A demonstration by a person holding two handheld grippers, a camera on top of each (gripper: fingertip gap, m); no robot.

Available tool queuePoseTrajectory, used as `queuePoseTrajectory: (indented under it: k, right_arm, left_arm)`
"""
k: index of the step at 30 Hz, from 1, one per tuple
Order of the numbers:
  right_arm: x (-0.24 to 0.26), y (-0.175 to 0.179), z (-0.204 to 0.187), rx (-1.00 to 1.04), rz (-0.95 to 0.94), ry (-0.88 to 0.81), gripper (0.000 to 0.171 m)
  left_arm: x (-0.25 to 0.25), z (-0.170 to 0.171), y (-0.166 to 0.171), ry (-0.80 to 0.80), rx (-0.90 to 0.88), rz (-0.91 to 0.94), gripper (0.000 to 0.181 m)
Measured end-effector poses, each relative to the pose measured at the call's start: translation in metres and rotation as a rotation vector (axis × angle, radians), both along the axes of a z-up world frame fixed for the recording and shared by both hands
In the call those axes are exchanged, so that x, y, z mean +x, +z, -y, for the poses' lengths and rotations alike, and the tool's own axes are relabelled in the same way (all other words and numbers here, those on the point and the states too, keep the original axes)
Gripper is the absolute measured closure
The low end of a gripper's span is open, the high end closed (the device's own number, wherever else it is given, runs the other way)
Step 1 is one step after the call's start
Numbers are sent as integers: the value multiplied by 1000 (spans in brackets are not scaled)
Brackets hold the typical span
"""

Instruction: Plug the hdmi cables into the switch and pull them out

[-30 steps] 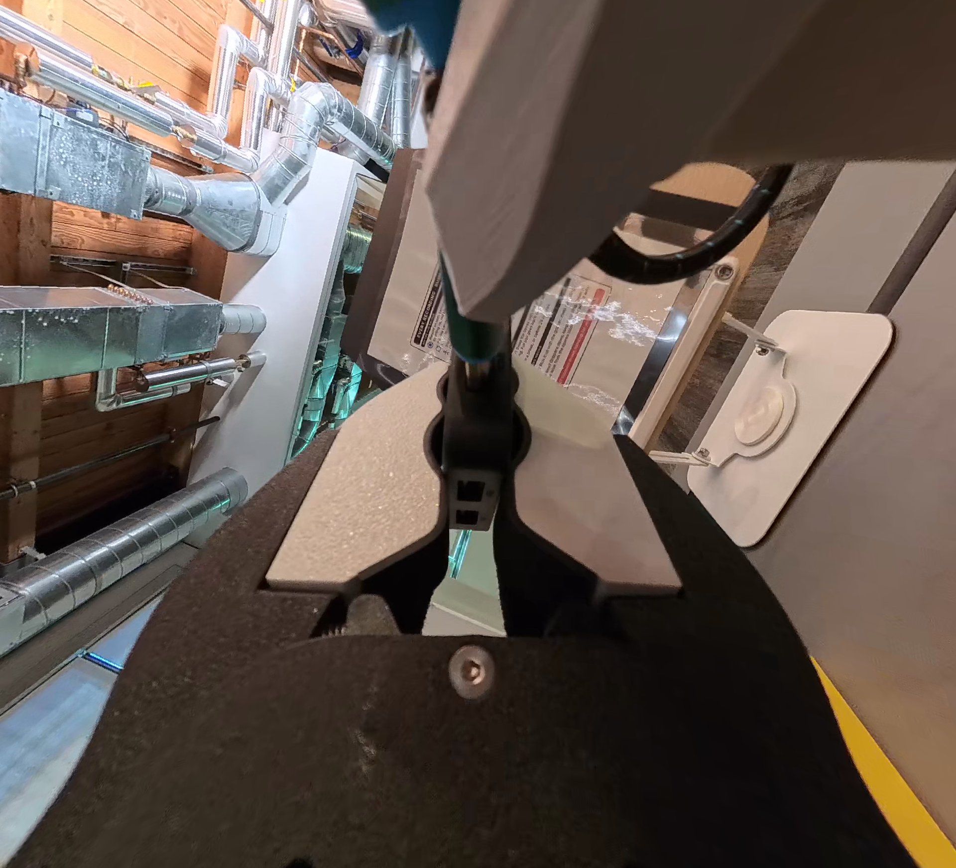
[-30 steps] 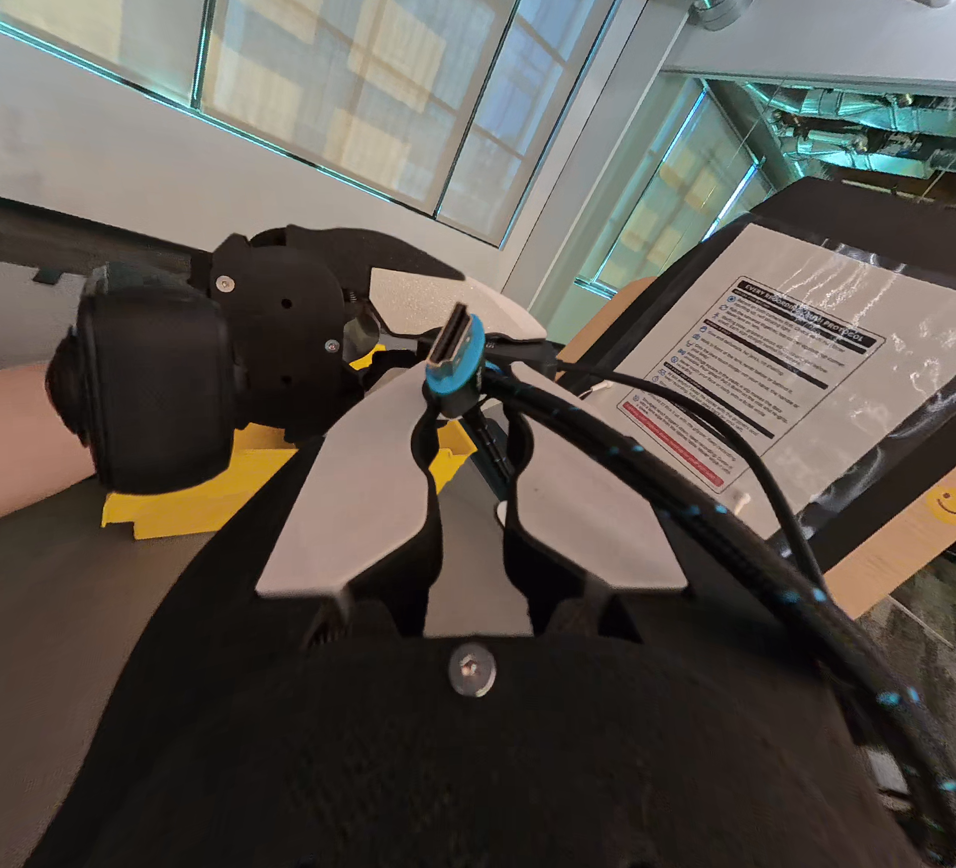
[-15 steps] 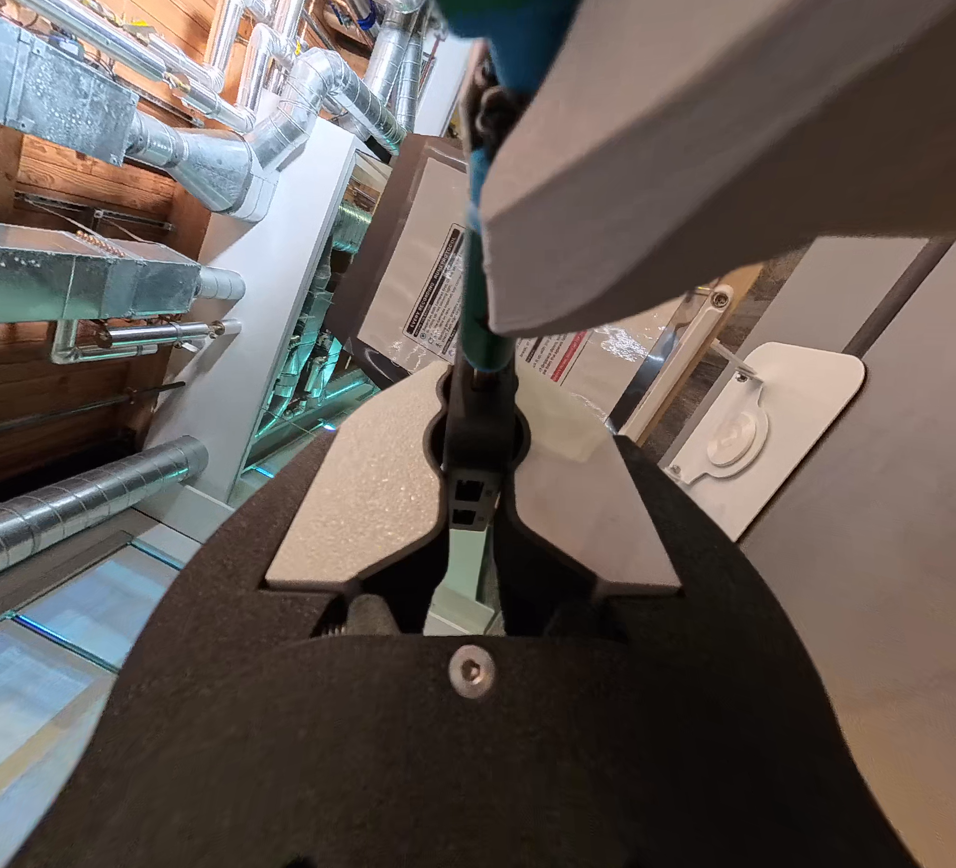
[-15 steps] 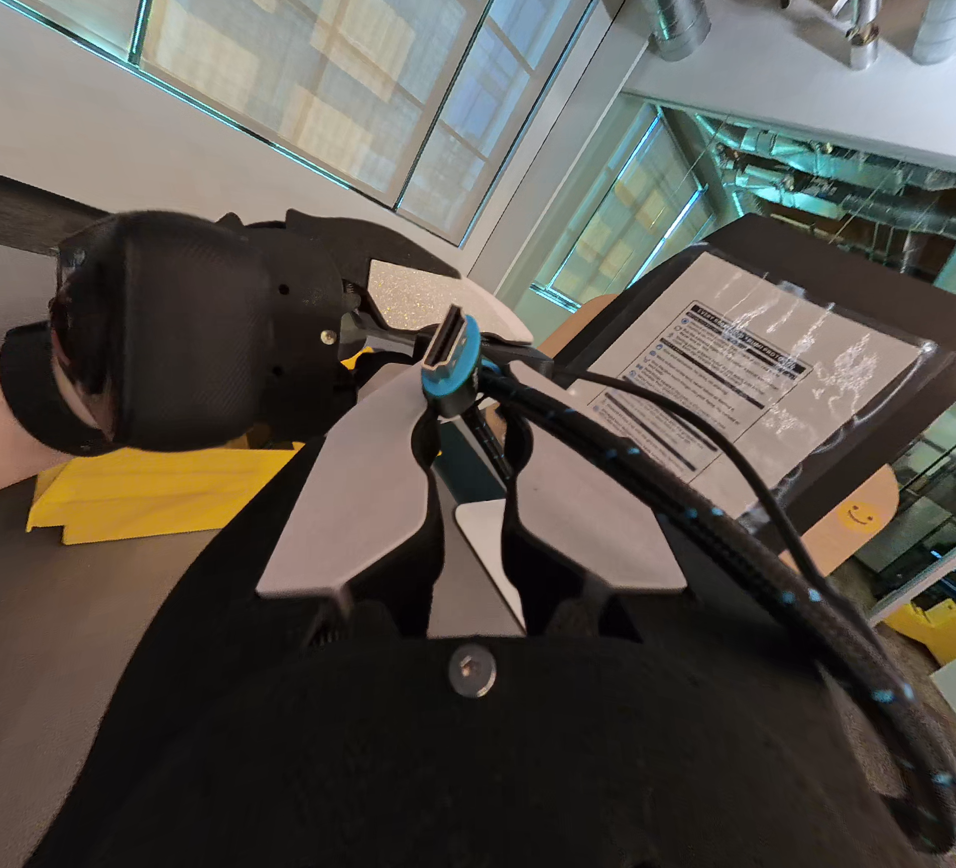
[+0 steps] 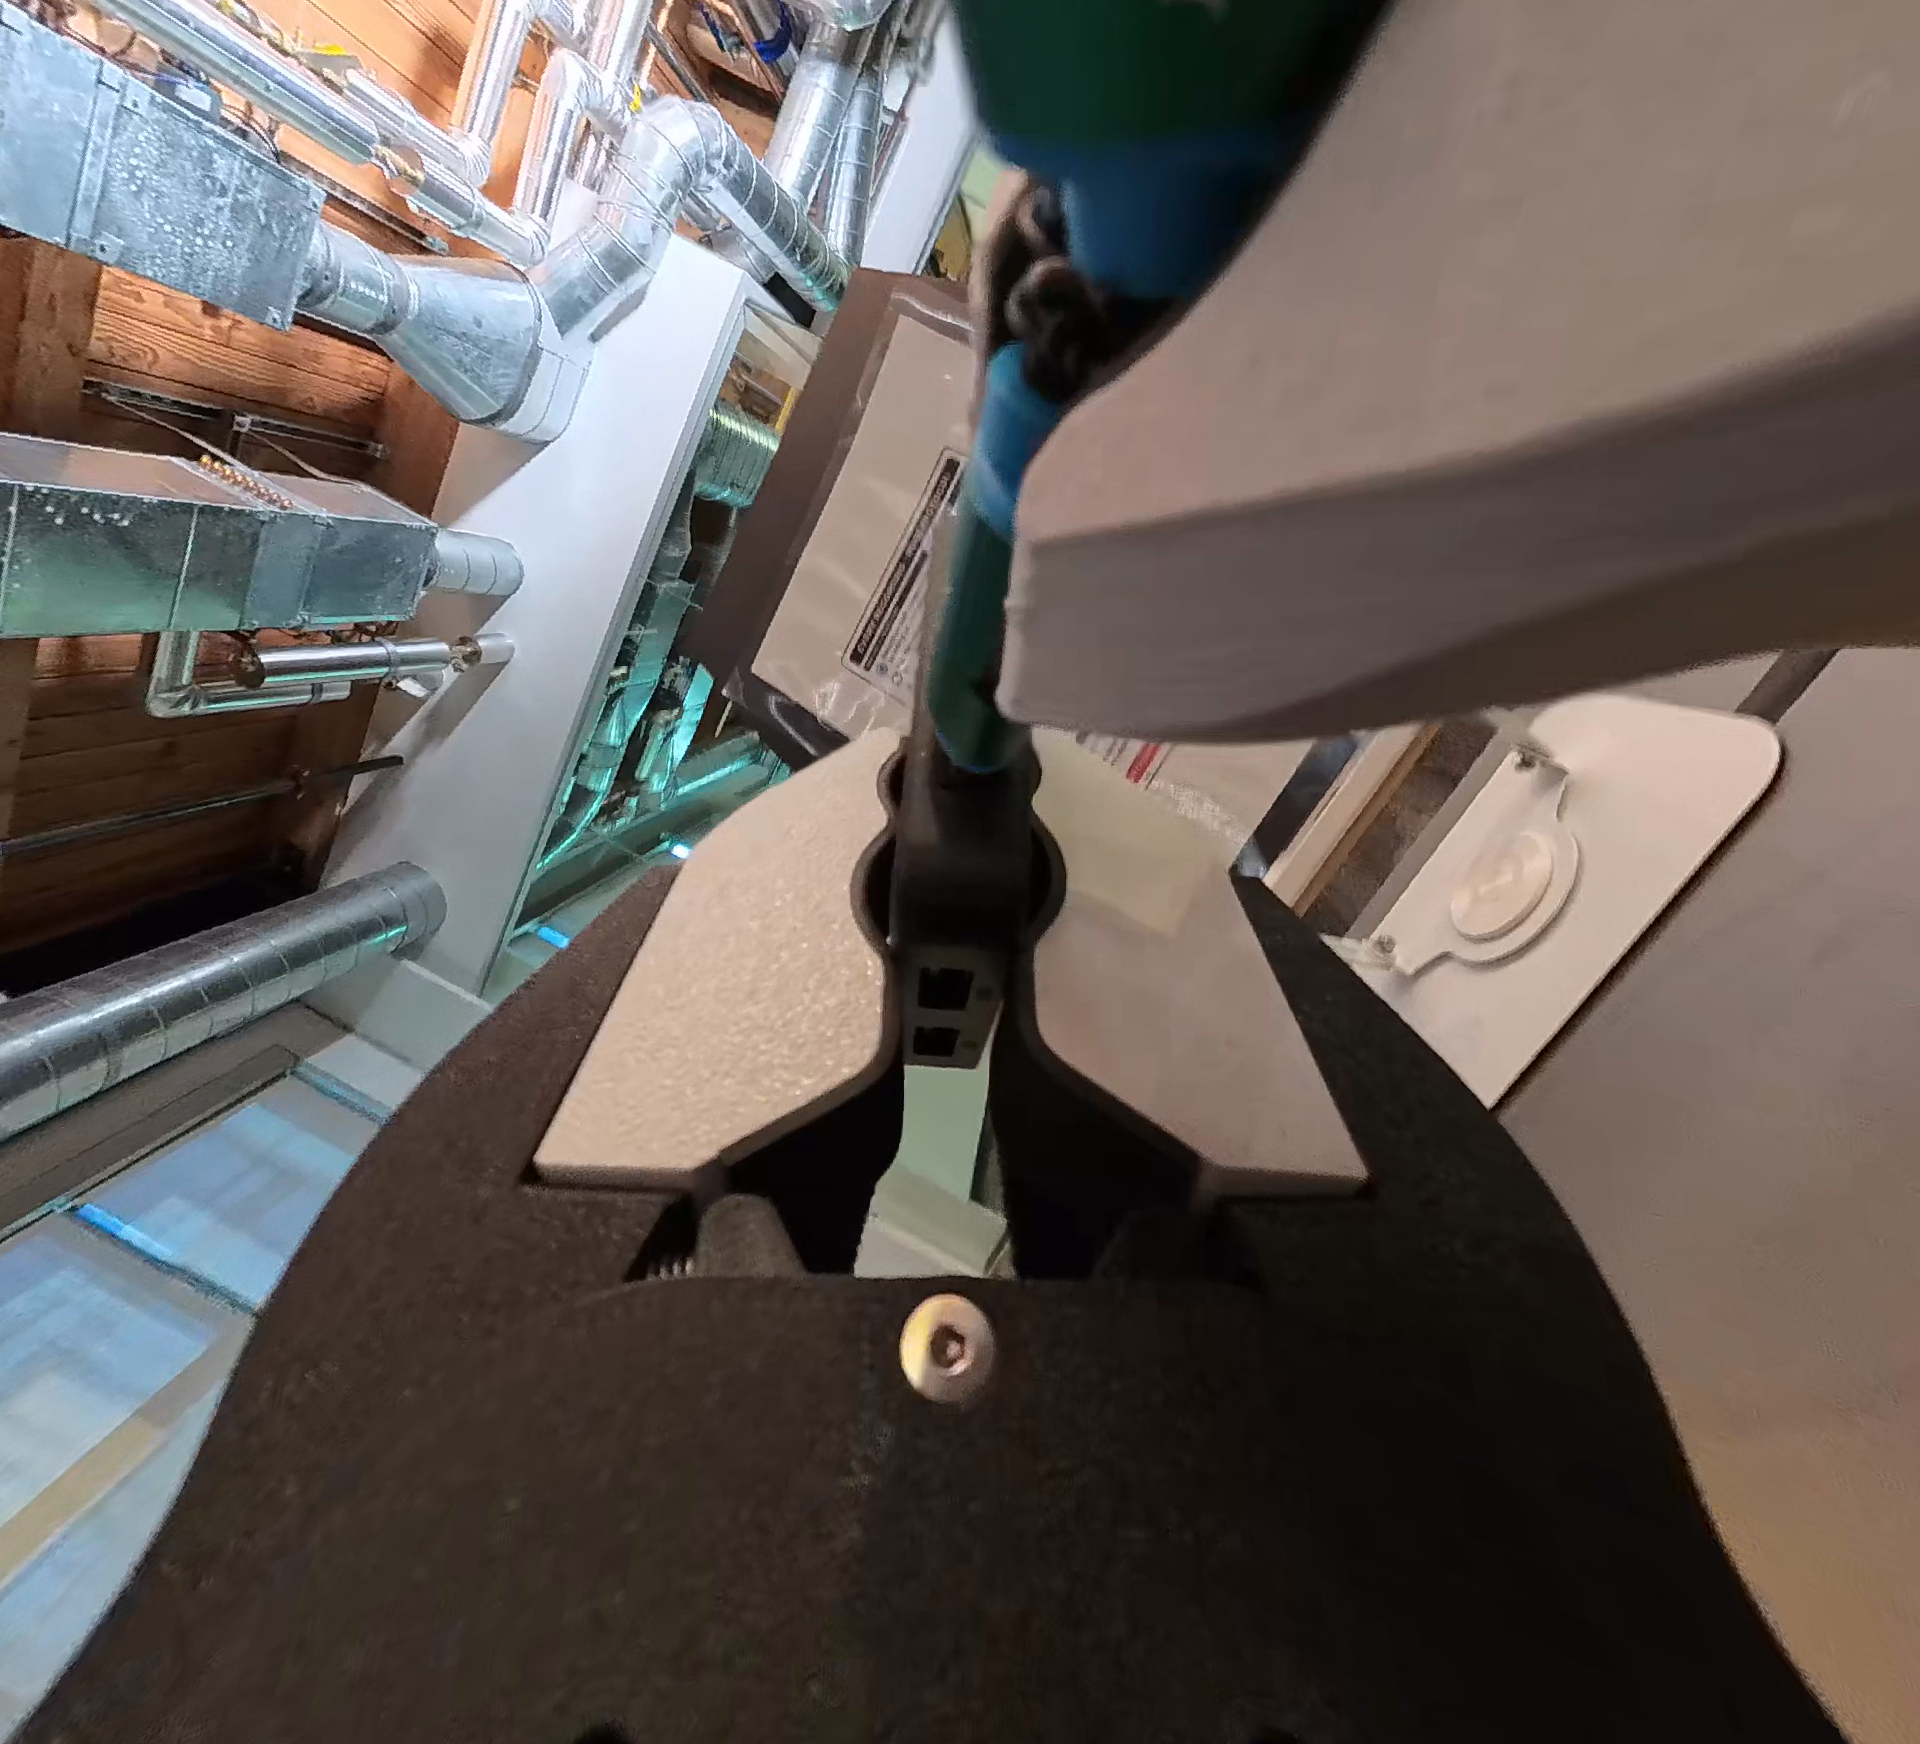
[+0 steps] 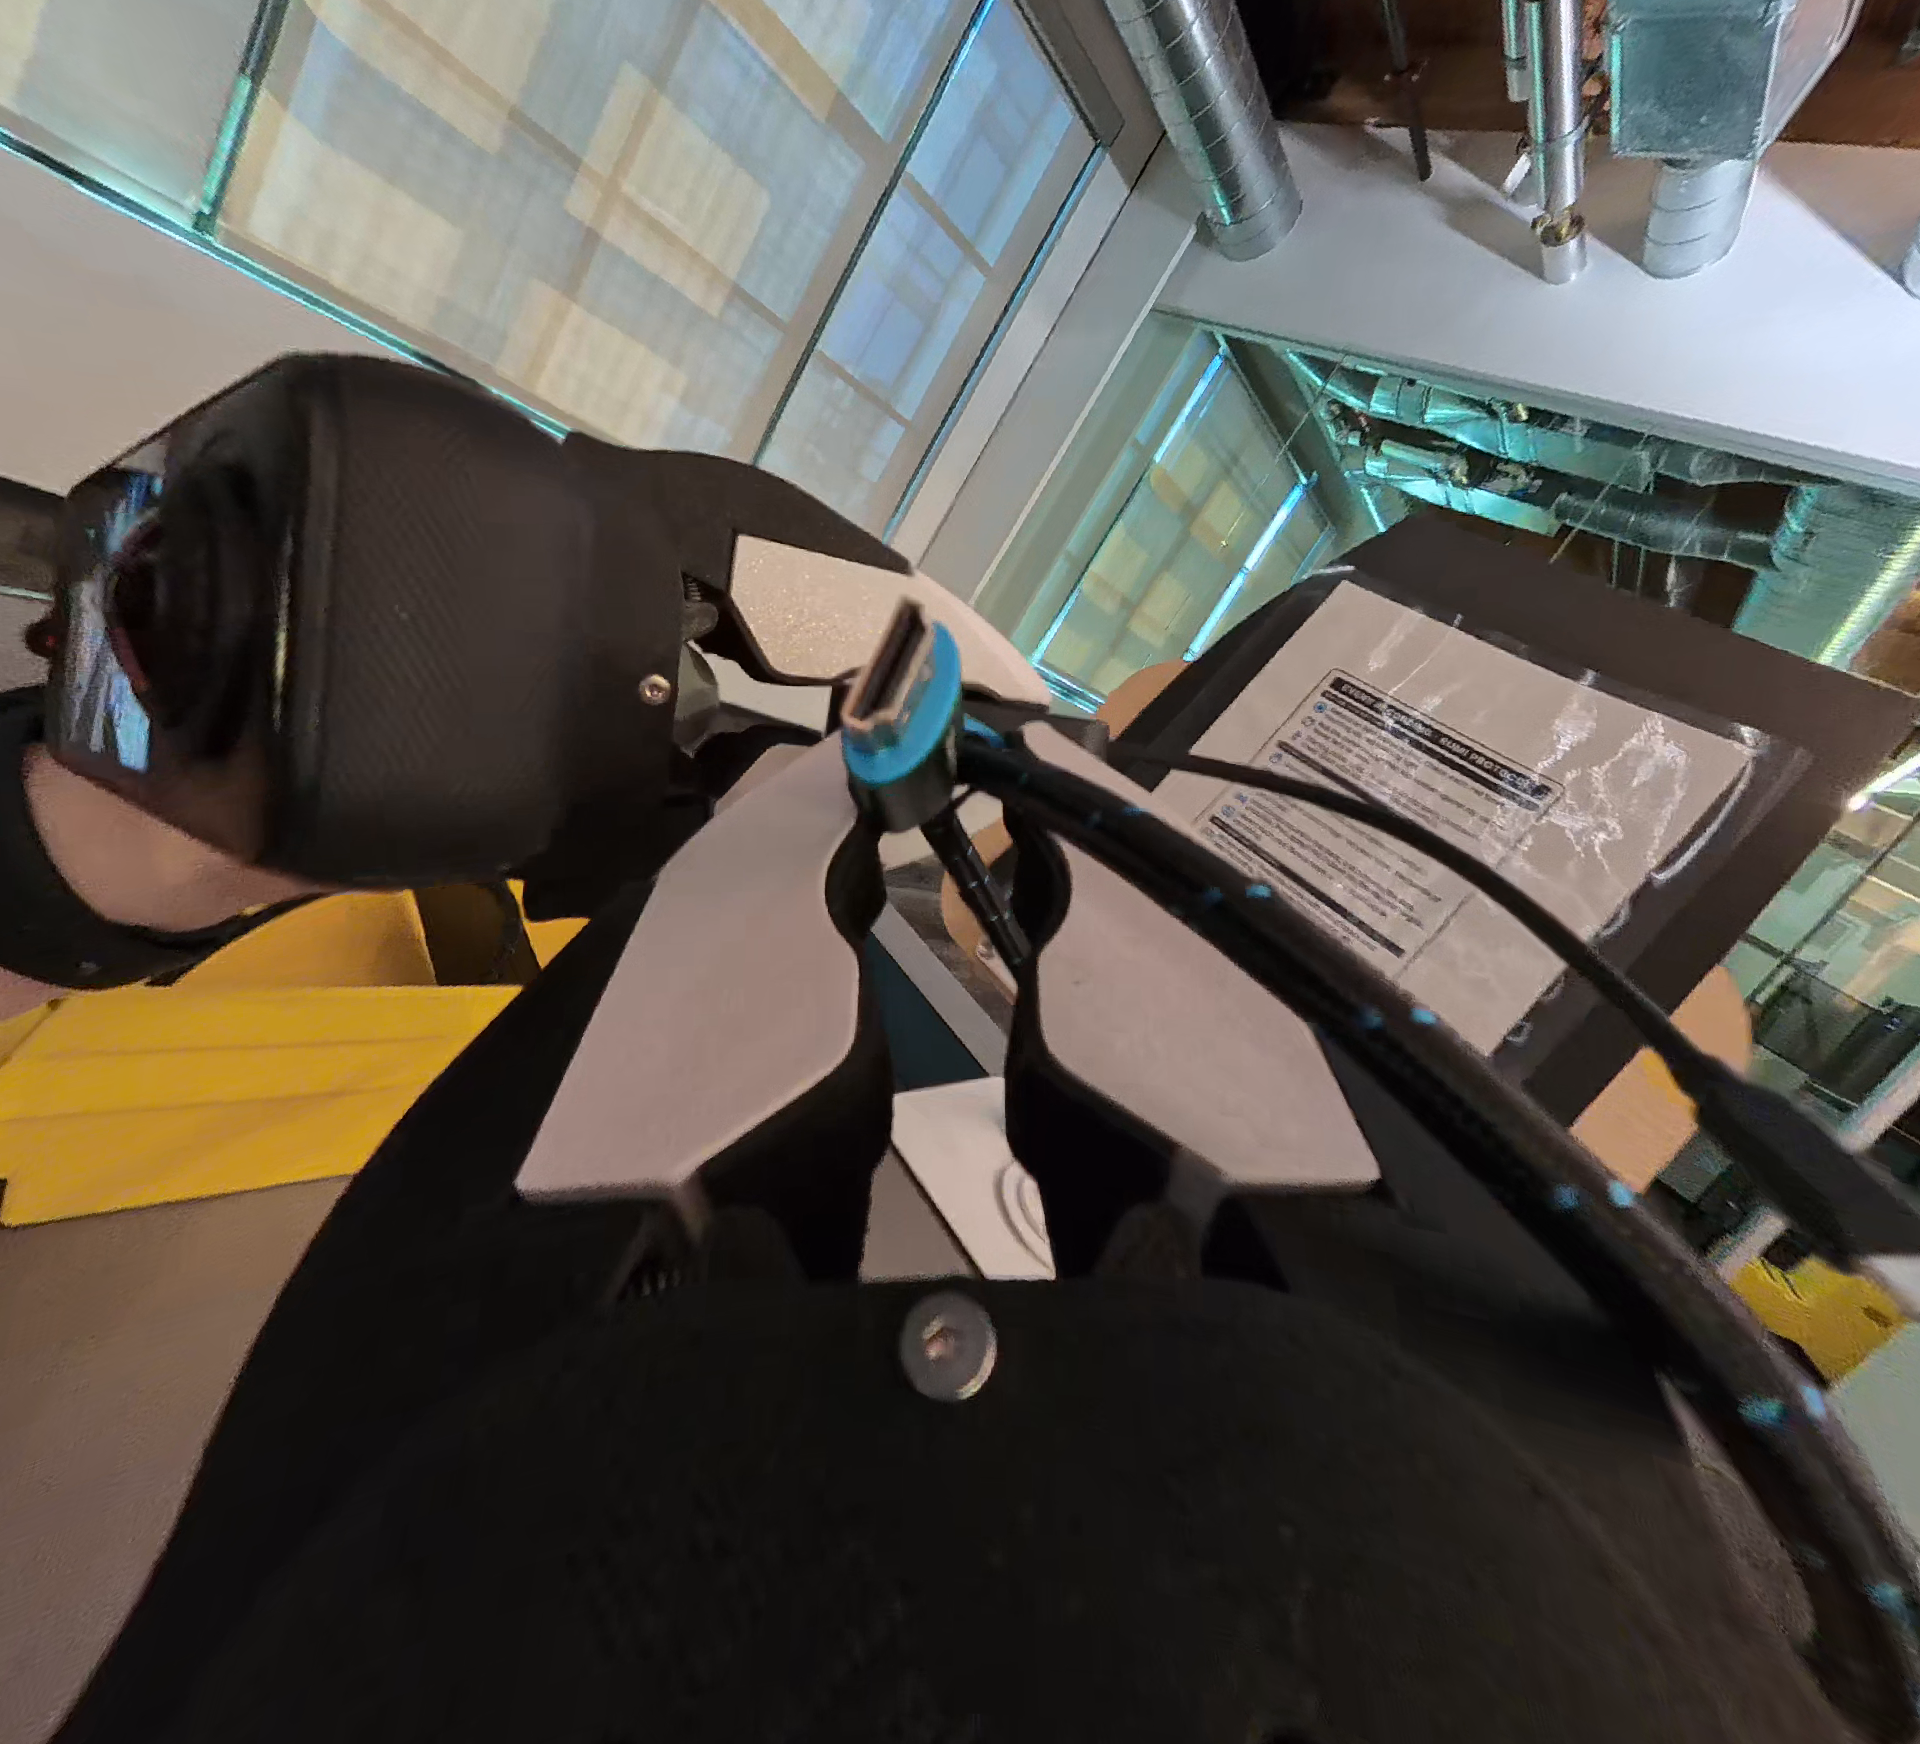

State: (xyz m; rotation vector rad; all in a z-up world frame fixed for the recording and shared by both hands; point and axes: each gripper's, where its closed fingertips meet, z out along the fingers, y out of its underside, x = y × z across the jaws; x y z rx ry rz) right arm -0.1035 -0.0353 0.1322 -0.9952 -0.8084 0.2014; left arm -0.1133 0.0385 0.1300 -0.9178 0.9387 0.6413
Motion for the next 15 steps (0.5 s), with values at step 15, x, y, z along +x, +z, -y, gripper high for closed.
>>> queuePoseTrajectory:
  k: [15]
  right_arm:
    - [-4, -1, 3, -55, 0, 30, 149]
  left_arm:
    - [6, 6, -2, -28, 14, -27, 169]
